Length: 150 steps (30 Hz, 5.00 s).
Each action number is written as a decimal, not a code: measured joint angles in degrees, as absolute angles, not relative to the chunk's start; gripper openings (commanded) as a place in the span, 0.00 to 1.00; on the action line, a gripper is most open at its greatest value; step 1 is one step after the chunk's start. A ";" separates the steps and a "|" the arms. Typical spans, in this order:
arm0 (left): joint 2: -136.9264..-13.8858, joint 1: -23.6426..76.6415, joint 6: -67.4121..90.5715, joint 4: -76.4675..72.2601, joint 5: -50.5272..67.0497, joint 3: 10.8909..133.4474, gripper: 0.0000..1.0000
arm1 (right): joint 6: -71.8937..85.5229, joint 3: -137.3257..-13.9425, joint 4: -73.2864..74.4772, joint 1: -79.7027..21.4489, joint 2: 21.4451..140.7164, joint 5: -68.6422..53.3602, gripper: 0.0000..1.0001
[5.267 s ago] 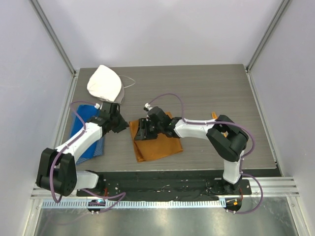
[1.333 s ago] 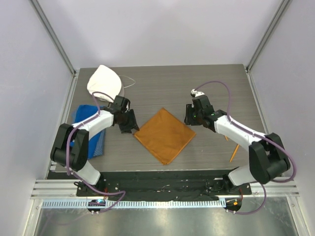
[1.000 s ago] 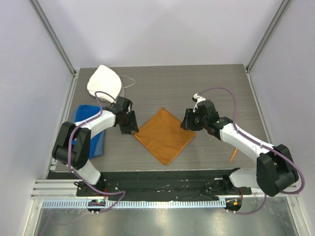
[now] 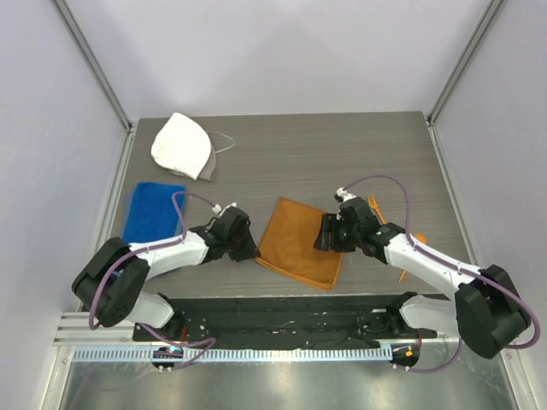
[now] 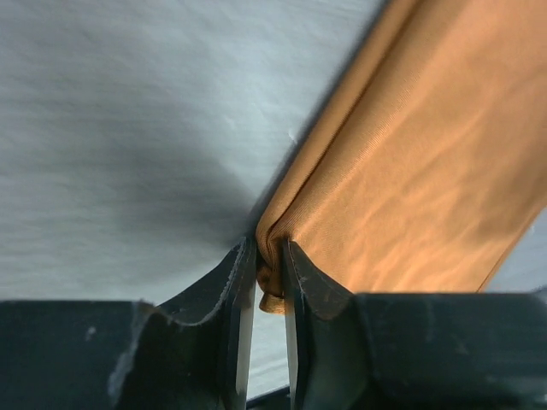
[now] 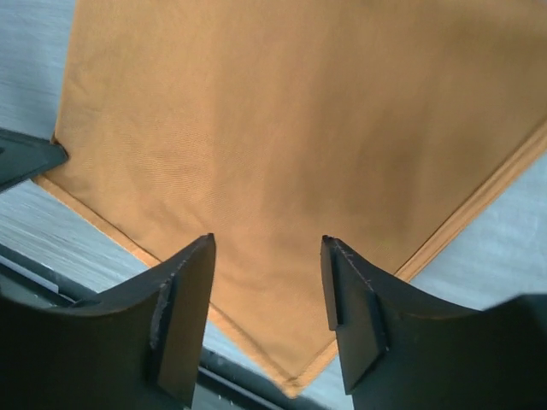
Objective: Fold the napkin into a case and place the utensils inside
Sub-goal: Rotate the square-folded napkin at the center of the board, then pick up the top corner of the square-folded napkin from the center of the board, then fold the top corner of the square-folded napkin at the center of the board.
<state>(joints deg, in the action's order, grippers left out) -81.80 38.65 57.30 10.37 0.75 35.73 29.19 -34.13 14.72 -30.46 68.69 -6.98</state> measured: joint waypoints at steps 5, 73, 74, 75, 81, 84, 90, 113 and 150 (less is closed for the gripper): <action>-81.10 44.86 63.05 6.74 0.43 33.41 0.27 | 31.94 -30.85 16.51 -31.33 66.06 -3.51 0.57; -78.74 48.36 65.63 -2.07 8.62 26.44 0.22 | 39.86 -25.98 23.57 -25.36 61.14 3.64 0.26; -78.81 48.36 65.63 -2.13 8.67 26.44 0.22 | 39.88 -25.98 23.57 -25.36 61.01 3.64 0.25; -78.87 48.38 65.65 -2.22 8.73 26.44 0.22 | 39.88 -25.96 23.57 -25.36 60.95 3.62 0.21; -78.91 48.36 65.67 -2.55 8.88 26.30 0.21 | 40.03 -25.96 23.57 -25.36 60.03 3.42 0.18; -78.94 48.36 65.76 -2.90 9.02 26.11 0.22 | 39.97 -25.96 23.59 -25.36 59.16 3.42 0.22; -78.96 48.36 65.91 -3.75 9.26 25.71 0.22 | 39.29 -25.96 23.62 -25.36 59.00 3.09 0.27; -79.37 48.36 66.63 -5.54 9.98 25.08 0.22 | 38.87 -26.04 24.12 -25.28 58.11 2.44 0.28; -77.95 48.38 68.51 -7.51 10.17 22.85 0.22 | 38.06 -26.65 23.16 -25.28 57.25 0.73 0.01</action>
